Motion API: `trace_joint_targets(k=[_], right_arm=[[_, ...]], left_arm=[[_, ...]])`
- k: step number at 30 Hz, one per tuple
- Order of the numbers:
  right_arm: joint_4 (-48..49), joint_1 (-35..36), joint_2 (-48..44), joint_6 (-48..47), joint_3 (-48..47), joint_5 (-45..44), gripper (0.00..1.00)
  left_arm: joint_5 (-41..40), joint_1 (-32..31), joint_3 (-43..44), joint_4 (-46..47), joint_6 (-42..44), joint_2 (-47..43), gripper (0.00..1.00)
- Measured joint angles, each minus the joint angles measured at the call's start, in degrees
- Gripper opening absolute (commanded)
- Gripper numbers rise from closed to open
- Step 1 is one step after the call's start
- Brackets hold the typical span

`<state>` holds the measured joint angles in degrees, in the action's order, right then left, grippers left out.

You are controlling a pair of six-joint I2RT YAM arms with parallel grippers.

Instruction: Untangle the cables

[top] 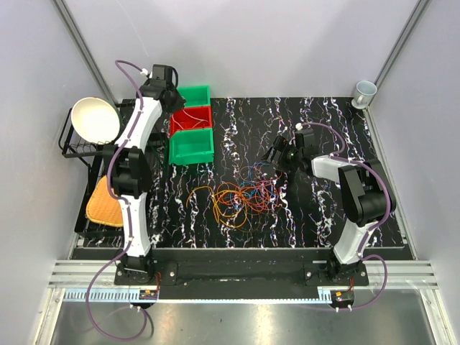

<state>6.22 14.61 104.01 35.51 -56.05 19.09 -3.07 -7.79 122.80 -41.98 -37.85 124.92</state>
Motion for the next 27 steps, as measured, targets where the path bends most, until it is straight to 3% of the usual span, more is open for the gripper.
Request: trace_joint_targets(k=[6, 15, 27], right_arm=[[0.0, 0.0, 0.0, 0.0, 0.0, 0.0, 0.94], [0.0, 0.0, 0.3, 0.3, -0.5, 0.2, 0.93], [0.5, 0.0, 0.8, 0.7, -0.5, 1.6, 0.93]], left_arm=[[0.0, 0.0, 2.6, -0.4, -1.2, 5.0, 0.00], [-4.3, -3.0, -18.0, 0.8, -5.7, -4.8, 0.00], [-8.4, -4.7, -17.2, 0.8, -5.6, -12.6, 0.00]])
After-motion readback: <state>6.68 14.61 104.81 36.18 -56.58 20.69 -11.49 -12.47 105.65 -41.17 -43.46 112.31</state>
